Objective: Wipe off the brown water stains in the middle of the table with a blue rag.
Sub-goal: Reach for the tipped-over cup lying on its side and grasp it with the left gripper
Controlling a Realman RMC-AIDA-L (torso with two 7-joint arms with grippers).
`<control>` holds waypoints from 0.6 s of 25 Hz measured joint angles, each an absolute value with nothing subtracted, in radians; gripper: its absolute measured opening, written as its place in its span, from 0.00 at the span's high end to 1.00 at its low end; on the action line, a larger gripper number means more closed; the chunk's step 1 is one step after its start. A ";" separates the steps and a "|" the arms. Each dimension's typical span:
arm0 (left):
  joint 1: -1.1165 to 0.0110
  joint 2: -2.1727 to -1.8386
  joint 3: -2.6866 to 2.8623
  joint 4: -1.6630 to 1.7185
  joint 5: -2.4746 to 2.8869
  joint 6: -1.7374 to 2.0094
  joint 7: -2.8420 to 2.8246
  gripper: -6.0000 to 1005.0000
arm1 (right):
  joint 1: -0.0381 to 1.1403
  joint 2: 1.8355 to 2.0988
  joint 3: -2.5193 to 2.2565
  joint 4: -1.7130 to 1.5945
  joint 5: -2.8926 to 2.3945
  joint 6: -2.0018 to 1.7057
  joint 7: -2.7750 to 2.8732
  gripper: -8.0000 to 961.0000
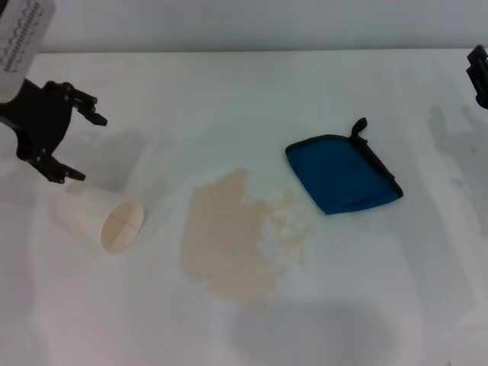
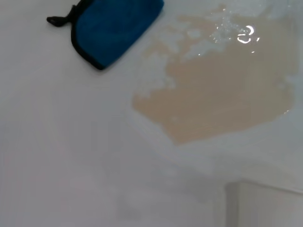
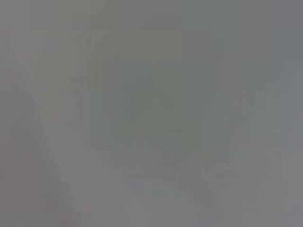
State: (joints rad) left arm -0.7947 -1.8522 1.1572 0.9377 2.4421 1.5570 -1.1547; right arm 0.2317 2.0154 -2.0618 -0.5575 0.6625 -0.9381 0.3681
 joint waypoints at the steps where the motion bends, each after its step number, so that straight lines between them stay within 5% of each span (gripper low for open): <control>1: -0.803 -1.853 1.157 0.942 2.451 1.571 -1.167 0.12 | 0.232 2.016 -2.062 -0.557 0.663 -0.935 0.368 0.36; 7: -0.813 -1.853 1.157 0.999 2.470 1.688 -1.209 0.12 | 0.231 2.016 -2.062 -0.557 0.663 -0.929 0.368 0.36; 15: -0.805 -1.896 1.182 1.016 2.550 1.756 -1.214 0.12 | 0.232 2.016 -2.062 -0.557 0.664 -0.928 0.368 0.36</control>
State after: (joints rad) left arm -0.8045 -1.8960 1.1825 1.0156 2.5503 1.7559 -1.2136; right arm 0.2320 2.0157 -2.0616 -0.5572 0.6645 -0.9280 0.3682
